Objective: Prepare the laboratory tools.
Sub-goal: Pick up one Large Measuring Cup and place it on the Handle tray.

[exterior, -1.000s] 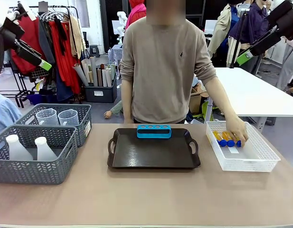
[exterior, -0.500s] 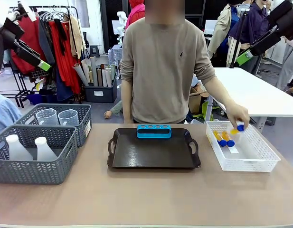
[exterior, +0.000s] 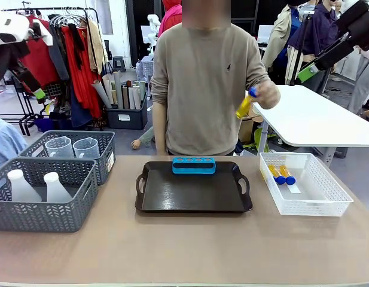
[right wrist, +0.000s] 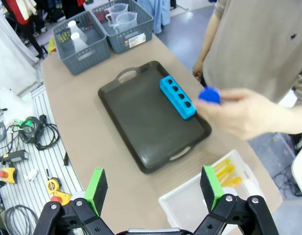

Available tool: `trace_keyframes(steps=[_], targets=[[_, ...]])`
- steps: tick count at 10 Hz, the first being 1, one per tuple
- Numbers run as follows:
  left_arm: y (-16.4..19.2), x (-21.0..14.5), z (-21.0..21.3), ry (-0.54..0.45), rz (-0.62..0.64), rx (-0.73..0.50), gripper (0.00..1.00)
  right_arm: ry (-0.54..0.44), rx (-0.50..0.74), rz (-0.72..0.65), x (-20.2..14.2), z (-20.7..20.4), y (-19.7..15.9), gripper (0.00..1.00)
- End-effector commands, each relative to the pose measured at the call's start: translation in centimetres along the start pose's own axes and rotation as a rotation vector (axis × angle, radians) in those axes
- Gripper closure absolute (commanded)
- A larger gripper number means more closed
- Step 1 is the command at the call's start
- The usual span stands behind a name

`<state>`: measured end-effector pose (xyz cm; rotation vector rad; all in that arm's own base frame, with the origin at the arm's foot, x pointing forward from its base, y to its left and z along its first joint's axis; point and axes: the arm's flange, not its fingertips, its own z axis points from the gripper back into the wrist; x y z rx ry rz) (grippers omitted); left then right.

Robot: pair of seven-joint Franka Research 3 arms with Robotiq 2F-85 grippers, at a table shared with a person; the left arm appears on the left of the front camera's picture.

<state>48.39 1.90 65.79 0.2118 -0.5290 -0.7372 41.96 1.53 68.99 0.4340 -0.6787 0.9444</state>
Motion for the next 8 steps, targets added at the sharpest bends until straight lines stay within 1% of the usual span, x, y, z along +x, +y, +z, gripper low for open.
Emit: trace_keyframes(steps=[1, 2, 3, 4, 6, 7, 8], targets=[[0.2, 0.6, -1.6, 0.094, 0.073, -0.020, 0.00, -0.002, 0.002, 0.003, 0.1, 0.0, 0.1, 0.00], [0.1, 0.4, -2.7, 0.076, 0.090, -0.064, 0.00, -0.002, 0.002, 0.003, 0.1, 0.0, 0.1, 0.00], [-0.3, 0.5, -1.9, 0.018, 0.077, -0.133, 0.00, -0.002, 0.002, 0.003, 0.1, 0.0, 0.1, 0.00], [0.0, 0.0, -2.8, 0.075, 0.054, -0.034, 0.00, -0.002, 0.002, 0.003, 0.1, 0.0, 0.1, 0.00], [0.0, 0.0, -2.8, 0.075, 0.054, -0.034, 0.00, -0.002, 0.002, 0.003, 0.1, 0.0, 0.1, 0.00], [-0.4, 0.2, -3.4, 0.070, 0.066, -0.066, 0.00, -0.002, 0.002, 0.003, 0.1, 0.0, 0.1, 0.00], [0.0, 0.8, -6.3, 0.180, 0.055, -0.098, 0.00, -0.002, 0.002, 0.003, 0.1, 0.0, 0.1, 0.00]])
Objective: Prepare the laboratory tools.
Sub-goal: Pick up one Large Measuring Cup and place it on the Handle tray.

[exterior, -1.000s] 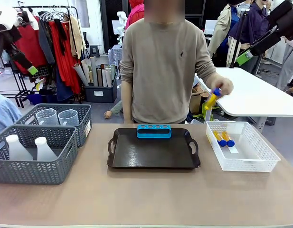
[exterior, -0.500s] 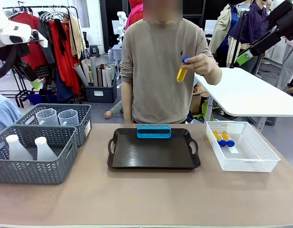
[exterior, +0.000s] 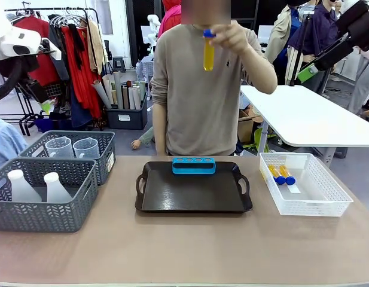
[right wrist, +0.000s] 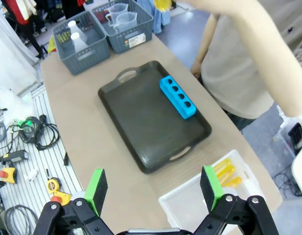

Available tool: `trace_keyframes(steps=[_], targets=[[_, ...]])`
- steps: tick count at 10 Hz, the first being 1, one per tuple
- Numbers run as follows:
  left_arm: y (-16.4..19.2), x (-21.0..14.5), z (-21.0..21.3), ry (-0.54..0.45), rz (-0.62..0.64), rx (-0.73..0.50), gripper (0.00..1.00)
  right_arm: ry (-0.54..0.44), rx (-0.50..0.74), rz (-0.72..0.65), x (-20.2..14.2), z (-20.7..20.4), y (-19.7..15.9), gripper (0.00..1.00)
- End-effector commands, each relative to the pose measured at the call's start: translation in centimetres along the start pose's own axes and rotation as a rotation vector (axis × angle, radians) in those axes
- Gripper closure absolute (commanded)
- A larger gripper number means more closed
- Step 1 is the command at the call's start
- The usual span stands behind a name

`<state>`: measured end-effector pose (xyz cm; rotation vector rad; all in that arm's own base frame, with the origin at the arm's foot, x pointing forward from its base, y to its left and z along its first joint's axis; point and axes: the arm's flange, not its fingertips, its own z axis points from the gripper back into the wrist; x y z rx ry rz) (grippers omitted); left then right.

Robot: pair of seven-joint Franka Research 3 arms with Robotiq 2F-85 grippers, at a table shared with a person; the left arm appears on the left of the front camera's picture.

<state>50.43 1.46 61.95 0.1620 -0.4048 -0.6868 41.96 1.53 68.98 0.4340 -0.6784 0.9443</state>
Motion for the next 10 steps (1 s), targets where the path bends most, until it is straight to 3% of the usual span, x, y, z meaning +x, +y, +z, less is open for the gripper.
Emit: trace_keyframes(steps=[1, 4, 5, 10], targets=[[0.9, 1.3, -4.4, 0.133, 0.048, -0.039, 0.00, -0.002, 0.002, 0.003, 0.1, 0.0, 0.1, 0.00], [1.3, 0.8, -10.6, 0.252, 0.210, -0.088, 0.00, -0.002, 0.002, 0.003, 0.1, 0.0, 0.1, 0.00], [1.5, 0.6, -12.7, 0.276, 0.253, -0.053, 0.00, -0.002, 0.002, 0.003, 0.1, 0.0, 0.1, 0.00], [4.9, 0.6, -19.1, 0.304, 0.511, -0.074, 0.00, -0.002, 0.002, 0.003, 0.1, 0.0, 0.1, 0.00]])
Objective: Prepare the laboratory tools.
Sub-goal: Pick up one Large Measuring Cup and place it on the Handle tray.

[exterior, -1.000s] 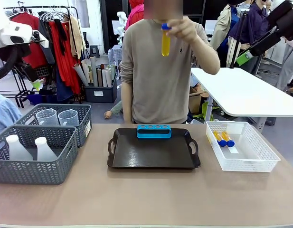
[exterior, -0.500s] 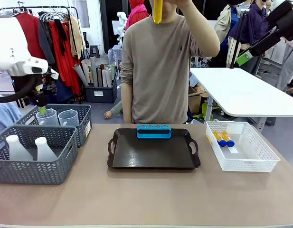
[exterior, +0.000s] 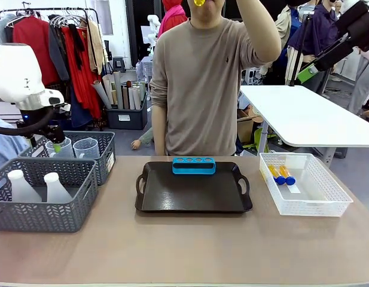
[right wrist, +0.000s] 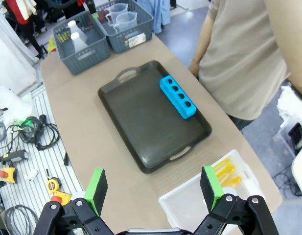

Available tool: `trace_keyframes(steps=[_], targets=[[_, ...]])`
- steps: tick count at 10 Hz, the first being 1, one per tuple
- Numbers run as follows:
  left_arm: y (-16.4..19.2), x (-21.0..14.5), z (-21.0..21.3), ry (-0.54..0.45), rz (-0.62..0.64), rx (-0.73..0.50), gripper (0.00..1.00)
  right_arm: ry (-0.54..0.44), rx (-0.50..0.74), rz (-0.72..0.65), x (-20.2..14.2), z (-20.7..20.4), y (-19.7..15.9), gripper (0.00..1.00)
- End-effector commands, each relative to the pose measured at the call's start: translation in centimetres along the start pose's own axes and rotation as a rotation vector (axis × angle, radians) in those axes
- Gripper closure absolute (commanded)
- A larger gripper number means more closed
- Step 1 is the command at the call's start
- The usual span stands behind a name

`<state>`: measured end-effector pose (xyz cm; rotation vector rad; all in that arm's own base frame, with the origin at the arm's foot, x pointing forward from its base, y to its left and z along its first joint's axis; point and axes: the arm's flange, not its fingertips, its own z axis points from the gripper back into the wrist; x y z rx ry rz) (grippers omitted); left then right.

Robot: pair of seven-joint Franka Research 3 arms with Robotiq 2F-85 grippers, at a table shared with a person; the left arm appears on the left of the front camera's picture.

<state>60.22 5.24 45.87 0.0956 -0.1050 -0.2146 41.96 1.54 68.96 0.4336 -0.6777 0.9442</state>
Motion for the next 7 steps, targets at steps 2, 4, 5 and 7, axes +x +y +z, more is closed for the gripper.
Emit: trace_keyframes(steps=[2, 4, 5, 7], targets=[[0.5, 2.5, -0.5, -0.047, 0.072, -0.045, 0.00, -0.003, 0.002, 0.003, 0.1, 0.1, 0.1, 0.00], [0.4, 0.8, -0.6, -0.002, 0.032, -0.003, 0.00, -0.003, 0.002, 0.003, 0.1, 0.1, 0.1, 0.00], [0.4, 0.8, -0.6, -0.002, 0.032, -0.003, 0.00, -0.003, 0.002, 0.003, 0.1, 0.1, 0.1, 0.00], [1.3, 1.9, -1.8, -0.012, 0.010, -0.002, 0.00, -0.003, 0.002, 0.003, 0.1, 0.1, 0.1, 0.00]])
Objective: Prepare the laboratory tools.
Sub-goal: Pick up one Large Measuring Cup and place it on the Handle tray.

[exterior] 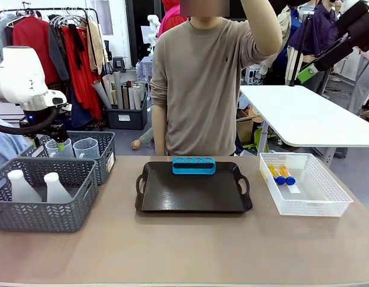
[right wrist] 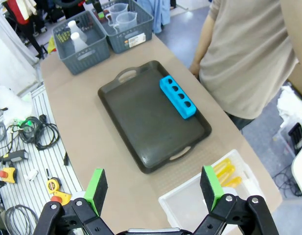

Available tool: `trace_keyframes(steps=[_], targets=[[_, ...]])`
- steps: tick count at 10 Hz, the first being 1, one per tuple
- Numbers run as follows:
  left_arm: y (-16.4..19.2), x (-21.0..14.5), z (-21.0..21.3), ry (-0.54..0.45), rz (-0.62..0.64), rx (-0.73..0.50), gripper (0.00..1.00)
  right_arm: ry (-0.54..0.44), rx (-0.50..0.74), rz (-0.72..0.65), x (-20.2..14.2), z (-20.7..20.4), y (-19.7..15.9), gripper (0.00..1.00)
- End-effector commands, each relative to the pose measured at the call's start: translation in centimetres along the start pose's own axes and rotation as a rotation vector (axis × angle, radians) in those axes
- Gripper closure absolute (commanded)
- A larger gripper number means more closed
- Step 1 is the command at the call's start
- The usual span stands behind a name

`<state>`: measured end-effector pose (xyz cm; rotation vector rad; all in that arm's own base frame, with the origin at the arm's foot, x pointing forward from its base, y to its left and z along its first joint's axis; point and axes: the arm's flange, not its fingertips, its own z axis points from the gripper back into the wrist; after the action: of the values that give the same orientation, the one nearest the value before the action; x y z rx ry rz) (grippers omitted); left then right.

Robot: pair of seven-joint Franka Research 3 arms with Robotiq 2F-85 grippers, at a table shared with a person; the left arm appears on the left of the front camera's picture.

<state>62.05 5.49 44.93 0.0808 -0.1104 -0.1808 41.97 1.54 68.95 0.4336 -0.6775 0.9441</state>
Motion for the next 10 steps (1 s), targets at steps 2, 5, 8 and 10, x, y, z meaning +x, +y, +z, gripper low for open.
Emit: trace_keyframes(steps=[2, 5, 8, 10], targets=[[2.3, 1.6, -2.5, -0.018, -0.010, 0.022, 0.00, -0.003, 0.002, 0.003, 0.1, 0.1, 0.1, 0.00], [2.6, 2.6, -4.6, -0.027, -0.018, 0.020, 0.00, -0.003, 0.002, 0.003, 0.1, 0.1, 0.1, 0.00], [2.6, 3.0, -6.2, -0.035, -0.016, 0.028, 0.00, -0.003, 0.002, 0.003, 0.1, 0.1, 0.1, 0.00], [3.0, 2.9, -7.0, -0.028, -0.021, 0.032, 0.00, -0.003, 0.002, 0.003, 0.1, 0.1, 0.1, 0.00]])
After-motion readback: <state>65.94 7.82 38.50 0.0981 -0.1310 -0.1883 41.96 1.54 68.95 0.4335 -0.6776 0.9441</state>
